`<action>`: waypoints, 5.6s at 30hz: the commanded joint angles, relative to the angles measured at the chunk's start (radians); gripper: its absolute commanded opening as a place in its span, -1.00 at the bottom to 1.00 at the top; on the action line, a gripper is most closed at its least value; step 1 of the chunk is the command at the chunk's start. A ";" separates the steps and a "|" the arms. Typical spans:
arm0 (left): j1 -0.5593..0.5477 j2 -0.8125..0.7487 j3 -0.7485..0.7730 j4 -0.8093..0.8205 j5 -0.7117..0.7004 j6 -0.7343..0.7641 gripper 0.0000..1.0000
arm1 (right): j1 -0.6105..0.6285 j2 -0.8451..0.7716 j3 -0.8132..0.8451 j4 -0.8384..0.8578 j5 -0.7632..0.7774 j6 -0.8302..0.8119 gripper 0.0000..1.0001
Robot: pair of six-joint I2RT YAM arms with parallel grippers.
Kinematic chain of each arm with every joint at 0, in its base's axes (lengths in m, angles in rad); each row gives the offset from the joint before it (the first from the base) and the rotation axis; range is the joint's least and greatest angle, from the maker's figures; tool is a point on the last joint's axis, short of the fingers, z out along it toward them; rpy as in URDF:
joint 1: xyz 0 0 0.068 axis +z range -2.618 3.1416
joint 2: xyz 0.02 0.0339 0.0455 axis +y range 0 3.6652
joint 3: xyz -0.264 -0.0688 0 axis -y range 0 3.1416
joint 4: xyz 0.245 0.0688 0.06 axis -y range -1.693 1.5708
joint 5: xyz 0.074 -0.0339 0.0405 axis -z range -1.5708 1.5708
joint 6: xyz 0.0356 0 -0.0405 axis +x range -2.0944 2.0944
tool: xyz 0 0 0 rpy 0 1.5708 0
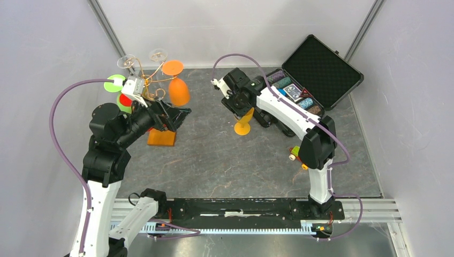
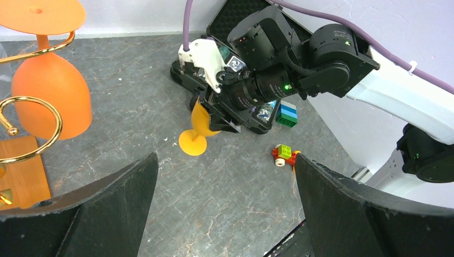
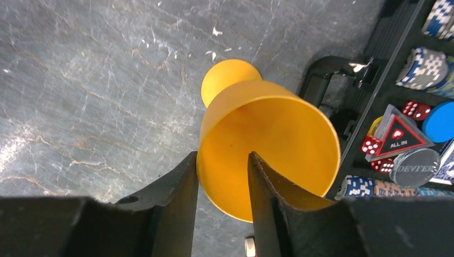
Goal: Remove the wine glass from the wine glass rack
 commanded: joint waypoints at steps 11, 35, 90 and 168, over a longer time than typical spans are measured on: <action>-0.001 0.012 0.029 0.027 -0.102 -0.020 1.00 | -0.020 -0.217 -0.035 0.219 -0.040 0.075 0.30; -0.001 0.188 0.140 0.204 -0.501 -0.141 1.00 | -0.022 -0.137 -0.346 1.515 -0.357 1.340 0.40; -0.001 0.063 0.168 0.084 -0.355 -0.067 1.00 | 0.041 0.165 0.166 1.232 -0.163 1.407 -1.00; 0.000 0.050 0.156 0.066 -0.311 -0.079 1.00 | 0.085 0.025 -0.018 1.515 0.205 1.188 -1.00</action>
